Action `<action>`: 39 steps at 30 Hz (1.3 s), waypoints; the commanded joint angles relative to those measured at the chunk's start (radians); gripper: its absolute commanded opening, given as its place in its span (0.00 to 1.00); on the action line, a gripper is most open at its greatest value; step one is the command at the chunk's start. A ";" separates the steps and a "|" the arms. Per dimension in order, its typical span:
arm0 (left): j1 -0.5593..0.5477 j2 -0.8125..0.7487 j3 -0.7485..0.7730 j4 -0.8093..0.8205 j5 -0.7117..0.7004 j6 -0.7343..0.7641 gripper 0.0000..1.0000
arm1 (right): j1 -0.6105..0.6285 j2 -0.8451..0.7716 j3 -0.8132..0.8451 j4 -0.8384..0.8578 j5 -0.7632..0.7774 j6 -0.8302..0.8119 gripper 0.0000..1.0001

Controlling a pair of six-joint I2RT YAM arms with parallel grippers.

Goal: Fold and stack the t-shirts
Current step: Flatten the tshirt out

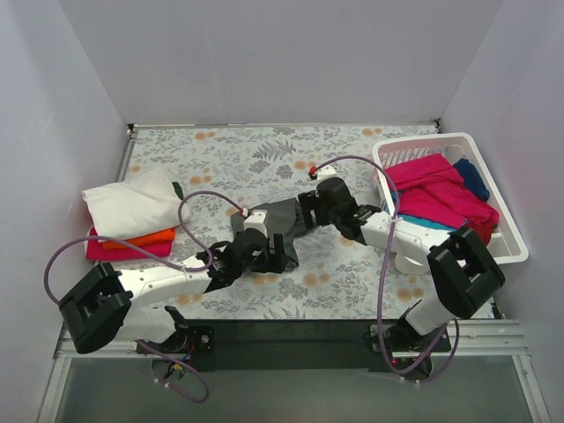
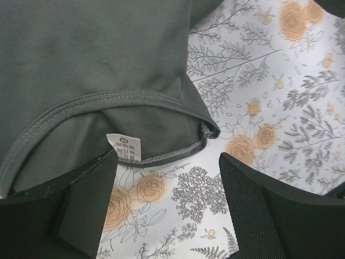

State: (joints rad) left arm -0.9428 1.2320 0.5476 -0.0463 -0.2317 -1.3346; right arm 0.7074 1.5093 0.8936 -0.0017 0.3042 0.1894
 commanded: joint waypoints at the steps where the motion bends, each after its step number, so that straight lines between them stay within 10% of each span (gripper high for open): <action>1: -0.016 0.079 0.057 0.068 -0.040 -0.008 0.70 | -0.028 0.057 0.016 0.112 -0.103 0.015 0.73; 14: -0.109 0.333 0.193 0.111 -0.098 0.000 0.68 | -0.077 0.206 0.064 0.141 -0.221 0.022 0.69; 21: -0.111 0.405 0.226 0.052 -0.155 0.005 0.48 | -0.077 0.252 0.082 0.143 -0.270 0.018 0.66; 24: -0.111 0.417 0.221 0.054 -0.159 0.008 0.33 | -0.077 0.259 0.079 0.143 -0.296 0.019 0.52; 28: -0.110 0.391 0.207 0.052 -0.196 0.000 0.00 | -0.077 0.249 0.062 0.141 -0.327 0.016 0.02; 39: -0.045 -0.075 0.178 -0.096 -0.397 0.067 0.00 | -0.132 -0.115 0.060 -0.052 -0.090 -0.057 0.01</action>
State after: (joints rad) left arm -1.0290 1.3243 0.7158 -0.0990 -0.5022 -1.3052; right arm 0.5835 1.5383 0.9230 0.0105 0.0711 0.1783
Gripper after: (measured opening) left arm 0.012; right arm 0.022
